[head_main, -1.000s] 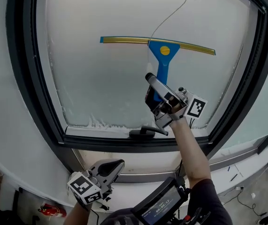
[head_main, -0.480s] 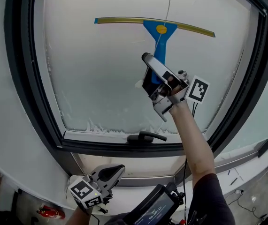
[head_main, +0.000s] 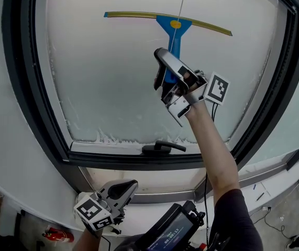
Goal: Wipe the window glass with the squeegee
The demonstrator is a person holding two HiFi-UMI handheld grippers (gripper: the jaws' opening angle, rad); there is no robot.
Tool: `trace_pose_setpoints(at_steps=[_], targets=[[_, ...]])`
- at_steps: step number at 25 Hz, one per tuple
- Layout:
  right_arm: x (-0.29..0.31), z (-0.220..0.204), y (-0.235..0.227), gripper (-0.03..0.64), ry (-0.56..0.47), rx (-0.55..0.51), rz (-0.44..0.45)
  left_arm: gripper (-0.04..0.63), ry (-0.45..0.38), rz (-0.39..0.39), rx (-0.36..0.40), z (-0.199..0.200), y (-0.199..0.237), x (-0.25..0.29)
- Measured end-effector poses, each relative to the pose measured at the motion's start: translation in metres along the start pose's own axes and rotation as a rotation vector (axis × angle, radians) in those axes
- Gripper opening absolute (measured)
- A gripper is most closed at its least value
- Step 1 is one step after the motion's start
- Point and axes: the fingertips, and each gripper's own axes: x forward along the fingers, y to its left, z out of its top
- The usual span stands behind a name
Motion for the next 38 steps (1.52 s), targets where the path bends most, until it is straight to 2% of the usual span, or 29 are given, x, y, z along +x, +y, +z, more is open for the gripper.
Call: trace_pose_setpoints(at_steps=[4,13,34,38], targets=[[-0.001,0.001,-0.004,0.101,-0.033,0.029,-0.022,0.005,-0.006,0.004,-0.008,0.001,0.000,-0.007],[-0.003,-0.002,-0.005,0.101,-0.033,0.039,-0.037,0.005,0.010,-0.013,-0.020,-0.007,-0.003,-0.012],[-0.016,-0.019,-0.010,0.101,0.028,0.049,-0.070,0.006,0.030,0.007,-0.057,-0.012,-0.010,-0.016],[-0.026,-0.032,-0.016,0.101,0.041,0.047,-0.075,0.005,0.035,0.005,-0.066,-0.023,-0.009,-0.016]])
